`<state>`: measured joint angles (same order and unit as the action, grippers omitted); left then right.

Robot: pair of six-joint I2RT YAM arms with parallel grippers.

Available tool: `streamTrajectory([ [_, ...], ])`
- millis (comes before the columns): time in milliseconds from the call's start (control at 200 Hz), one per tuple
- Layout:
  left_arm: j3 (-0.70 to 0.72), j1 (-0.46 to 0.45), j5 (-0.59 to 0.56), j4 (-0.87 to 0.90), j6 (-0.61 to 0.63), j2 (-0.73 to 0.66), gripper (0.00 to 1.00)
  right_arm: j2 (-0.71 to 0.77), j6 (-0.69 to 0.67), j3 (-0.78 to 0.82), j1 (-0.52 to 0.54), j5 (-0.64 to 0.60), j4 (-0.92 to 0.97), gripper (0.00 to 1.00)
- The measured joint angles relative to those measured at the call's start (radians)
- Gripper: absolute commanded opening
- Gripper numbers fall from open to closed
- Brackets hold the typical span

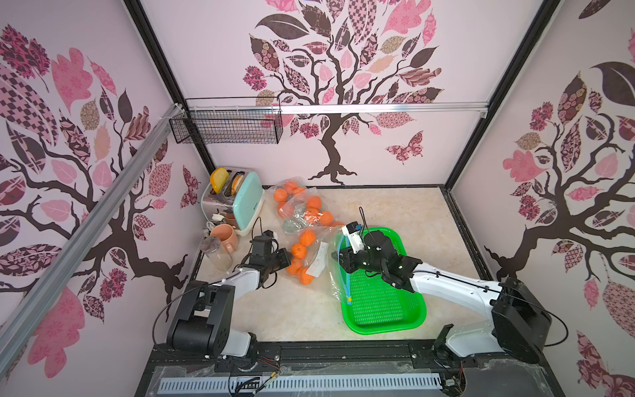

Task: Open the zip-top bag and take out the orange
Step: Adjust the zipper food storage bag at the center of the board, then move the basket to the center of the board.

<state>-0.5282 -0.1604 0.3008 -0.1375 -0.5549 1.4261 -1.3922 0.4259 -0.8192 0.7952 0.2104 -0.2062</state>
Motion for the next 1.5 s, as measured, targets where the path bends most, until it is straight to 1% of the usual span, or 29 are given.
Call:
streamTrajectory([
  [10,0.002,0.0,0.0,0.001,0.012,-0.002,0.0,0.0,0.0,0.0,0.0,0.0,0.0,0.21],
  [125,0.014,0.0,-0.013,0.028,-0.015,-0.043,0.0,0.0,-0.001,0.0,0.0,0.003,0.0,0.21],
  [215,0.016,-0.001,-0.053,0.082,-0.036,-0.103,0.0,-0.002,-0.003,0.0,0.0,0.005,0.0,0.21],
  [275,0.016,-0.002,-0.103,0.129,-0.053,-0.163,0.0,-0.008,-0.004,0.0,0.0,0.009,-0.002,0.21],
  [430,0.027,-0.002,-0.279,0.249,-0.095,-0.362,0.0,-0.045,0.0,0.0,0.0,0.023,-0.011,0.21],
  [510,0.035,-0.002,-0.344,0.299,-0.109,-0.443,0.0,-0.072,0.004,0.0,0.0,0.046,-0.02,0.21],
  [600,0.042,-0.002,-0.393,0.339,-0.117,-0.496,0.0,-0.105,0.008,0.0,0.0,0.076,-0.029,0.21],
  [760,0.042,-0.002,-0.439,0.396,-0.119,-0.522,0.0,-0.152,0.015,0.0,0.006,0.113,-0.044,0.21],
  [935,0.037,-0.002,-0.478,0.448,-0.121,-0.513,0.0,-0.174,0.01,-0.001,0.015,0.117,-0.044,0.21],
  [1035,0.019,-0.002,-0.499,0.48,-0.123,-0.517,0.0,-0.19,0.003,-0.003,0.016,0.116,-0.043,0.19],
  [1155,0.008,-0.002,-0.513,0.486,-0.123,-0.527,0.0,-0.217,-0.008,-0.047,0.016,0.103,-0.002,0.19],
  [1255,0.008,-0.002,-0.52,0.488,-0.123,-0.528,0.0,-0.234,-0.031,-0.091,0.017,0.049,0.058,0.19],
  [1361,0.008,-0.002,-0.521,0.488,-0.123,-0.528,0.0,-0.238,-0.062,-0.125,0.022,-0.046,0.118,0.19],
  [1501,0.008,-0.002,-0.52,0.486,-0.122,-0.527,0.0,-0.237,-0.092,-0.138,-0.008,-0.155,0.166,0.2],
])
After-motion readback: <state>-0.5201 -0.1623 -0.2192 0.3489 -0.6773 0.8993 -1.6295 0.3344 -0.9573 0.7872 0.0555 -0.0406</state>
